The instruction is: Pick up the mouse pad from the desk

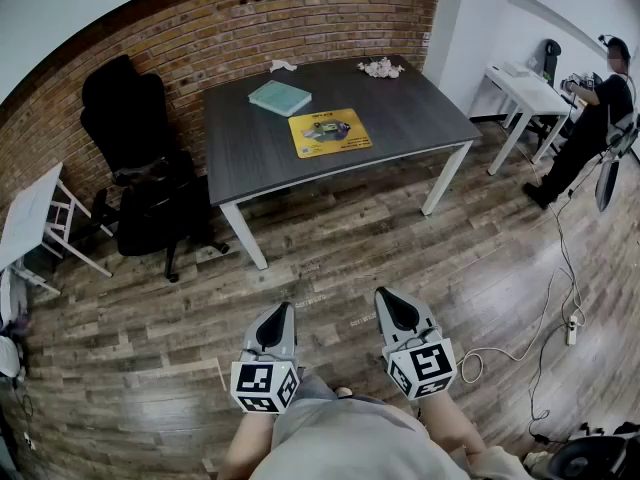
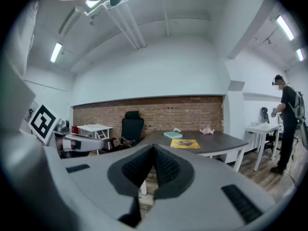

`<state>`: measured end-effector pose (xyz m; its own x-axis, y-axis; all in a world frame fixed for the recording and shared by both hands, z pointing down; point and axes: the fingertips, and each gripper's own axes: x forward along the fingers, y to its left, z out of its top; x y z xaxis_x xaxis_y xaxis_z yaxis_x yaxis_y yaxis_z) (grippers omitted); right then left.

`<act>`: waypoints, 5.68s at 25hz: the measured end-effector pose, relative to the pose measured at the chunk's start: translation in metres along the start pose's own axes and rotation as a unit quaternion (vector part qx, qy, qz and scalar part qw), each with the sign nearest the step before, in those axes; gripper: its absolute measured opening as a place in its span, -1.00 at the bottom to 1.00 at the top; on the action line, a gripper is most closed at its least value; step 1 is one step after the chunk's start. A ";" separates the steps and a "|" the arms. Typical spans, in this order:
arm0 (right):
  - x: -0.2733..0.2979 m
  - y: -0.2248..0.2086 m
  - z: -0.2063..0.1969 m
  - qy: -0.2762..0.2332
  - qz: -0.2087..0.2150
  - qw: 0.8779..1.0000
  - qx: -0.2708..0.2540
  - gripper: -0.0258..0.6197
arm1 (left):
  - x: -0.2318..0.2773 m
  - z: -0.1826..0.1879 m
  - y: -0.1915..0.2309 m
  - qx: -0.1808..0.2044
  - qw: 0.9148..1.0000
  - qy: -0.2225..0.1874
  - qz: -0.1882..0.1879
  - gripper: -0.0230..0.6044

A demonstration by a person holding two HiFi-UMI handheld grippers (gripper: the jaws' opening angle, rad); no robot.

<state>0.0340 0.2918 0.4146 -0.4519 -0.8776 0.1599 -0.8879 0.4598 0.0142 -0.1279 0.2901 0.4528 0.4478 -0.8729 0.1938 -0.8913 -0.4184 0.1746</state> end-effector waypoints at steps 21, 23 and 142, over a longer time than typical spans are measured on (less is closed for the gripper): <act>-0.047 0.004 -0.012 0.004 -0.006 0.999 0.033 -0.91 | -0.028 -0.006 -0.039 0.001 0.999 0.000 -0.044 -0.40; -0.048 0.004 -0.013 0.007 0.004 0.999 0.039 -0.64 | -0.028 -0.008 -0.041 -0.004 0.999 0.000 -0.047 -0.23; 0.704 -0.397 -0.151 0.380 0.238 0.888 -0.103 -0.84 | 0.741 -0.038 0.284 0.054 0.925 0.369 -0.074 -0.83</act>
<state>0.0812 -0.4880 0.6702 -0.5140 -0.2674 0.8150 -0.5419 0.8378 -0.0669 -0.0459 -0.4662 0.6828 0.4567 -0.4114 0.7888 -0.8001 -0.5775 0.1620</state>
